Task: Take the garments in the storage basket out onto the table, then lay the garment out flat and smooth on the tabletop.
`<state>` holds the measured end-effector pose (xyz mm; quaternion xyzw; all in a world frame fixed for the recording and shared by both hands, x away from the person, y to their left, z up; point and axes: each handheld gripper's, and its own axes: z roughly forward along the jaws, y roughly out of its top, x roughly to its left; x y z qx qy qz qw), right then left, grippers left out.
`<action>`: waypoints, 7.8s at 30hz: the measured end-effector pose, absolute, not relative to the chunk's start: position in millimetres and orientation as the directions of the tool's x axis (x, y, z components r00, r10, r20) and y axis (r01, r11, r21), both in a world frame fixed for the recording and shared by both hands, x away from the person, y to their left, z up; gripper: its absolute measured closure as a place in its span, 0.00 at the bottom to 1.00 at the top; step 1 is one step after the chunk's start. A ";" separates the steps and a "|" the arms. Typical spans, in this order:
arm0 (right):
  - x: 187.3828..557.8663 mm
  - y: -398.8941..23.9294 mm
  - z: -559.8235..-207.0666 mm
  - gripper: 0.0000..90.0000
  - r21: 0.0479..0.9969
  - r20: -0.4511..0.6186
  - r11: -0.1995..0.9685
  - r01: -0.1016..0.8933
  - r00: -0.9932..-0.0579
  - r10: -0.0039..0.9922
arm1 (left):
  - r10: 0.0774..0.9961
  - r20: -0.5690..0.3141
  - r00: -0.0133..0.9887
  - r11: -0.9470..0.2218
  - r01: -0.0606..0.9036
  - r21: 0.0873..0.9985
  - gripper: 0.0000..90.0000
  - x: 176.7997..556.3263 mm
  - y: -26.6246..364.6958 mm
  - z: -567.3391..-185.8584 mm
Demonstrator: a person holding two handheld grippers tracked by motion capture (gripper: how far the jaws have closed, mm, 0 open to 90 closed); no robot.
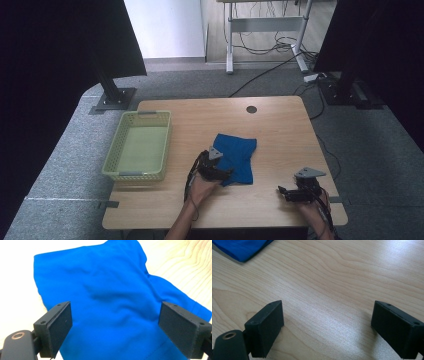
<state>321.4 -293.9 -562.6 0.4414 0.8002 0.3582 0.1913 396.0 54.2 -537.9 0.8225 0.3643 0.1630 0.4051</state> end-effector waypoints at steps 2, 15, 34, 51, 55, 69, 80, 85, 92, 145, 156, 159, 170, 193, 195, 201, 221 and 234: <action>321.4 -293.9 -562.6 0.12 0.742 0.010 0.353 0.570 -0.537 0.844 | 0.732 -0.023 0.681 -0.407 0.464 0.787 0.13 394.7 55.5 -535.4; 321.4 -293.9 -562.6 0.12 0.742 0.010 0.354 0.569 -0.537 0.843 | 0.734 -0.014 0.679 -0.399 0.448 0.800 0.13 384.3 71.3 -521.3; 321.1 -293.8 -562.6 0.12 0.742 0.010 0.353 0.570 -0.536 0.844 | 0.757 0.002 0.654 -0.396 0.457 0.796 0.13 364.8 107.4 -515.5; 321.1 -293.8 -562.6 0.12 0.742 0.010 0.353 0.570 -0.536 0.844 | 0.794 -0.004 0.608 -0.375 0.495 0.784 0.13 339.0 144.7 -528.6; 321.1 -293.8 -562.6 0.12 0.742 0.010 0.353 0.570 -0.536 0.844 | 0.803 -0.009 0.596 -0.371 0.511 0.775 0.13 333.5 150.9 -535.2; 321.1 -293.7 -562.6 0.12 0.742 0.010 0.353 0.570 -0.536 0.844 | 0.818 0.023 0.574 -0.405 0.548 0.732 0.09 324.8 155.1 -556.6; 320.9 -293.7 -562.6 0.12 0.742 0.010 0.354 0.569 -0.537 0.844 | 0.828 0.024 0.560 -0.397 0.555 0.731 0.09 324.0 155.0 -556.7; 320.9 -293.8 -562.6 0.12 0.742 0.010 0.353 0.570 -0.537 0.844 | 0.832 0.024 0.555 -0.393 0.558 0.731 0.10 324.0 154.9 -556.1; 320.9 -293.8 -562.6 0.12 0.742 0.010 0.354 0.570 -0.537 0.844 | 0.831 0.026 0.556 -0.393 0.554 0.734 0.14 323.5 152.3 -550.6; 320.8 -293.7 -562.7 0.12 0.742 0.009 0.356 0.568 -0.540 0.842 | 0.702 -0.021 0.712 -0.430 0.447 0.785 0.39 351.0 54.2 -508.6; 320.7 -293.7 -562.7 0.12 0.742 0.009 0.357 0.567 -0.541 0.841 | 0.663 -0.031 0.748 -0.447 0.429 0.785 0.48 355.5 22.9 -513.3; 320.7 -293.7 -562.7 0.12 0.742 0.009 0.358 0.567 -0.542 0.840 | 0.656 -0.038 0.754 -0.450 0.431 0.782 0.49 356.9 16.2 -516.1; 320.7 -293.6 -562.6 0.12 0.742 0.009 0.359 0.566 -0.543 0.840 | 0.633 -0.051 0.773 -0.473 0.438 0.765 0.47 362.3 -8.6 -531.3; 320.6 -293.6 -562.7 0.12 0.742 0.008 0.360 0.565 -0.545 0.839 | 0.671 -0.003 0.741 -0.468 0.426 0.774 0.94 364.3 -12.0 -536.3; 320.7 -293.6 -562.7 0.12 0.742 0.008 0.360 0.565 -0.545 0.838 | 0.675 -0.005 0.738 -0.452 0.419 0.788 0.94 365.1 -6.9 -528.1; 320.6 -293.6 -562.7 0.12 0.742 0.008 0.360 0.565 -0.545 0.838 | 0.715 -0.023 0.699 -0.391 0.427 0.815 0.94 373.2 18.8 -510.8; 320.6 -293.6 -562.7 0.12 0.742 0.008 0.360 0.565 -0.545 0.839 | 0.761 -0.084 0.643 -0.367 0.534 0.761 0.93 387.8 50.8 -545.1; 320.5 -293.4 -562.6 0.11 0.742 0.007 0.359 0.567 -0.542 0.841 | 0.736 -0.126 0.666 -0.345 0.528 0.776 0.91 377.0 17.8 -550.8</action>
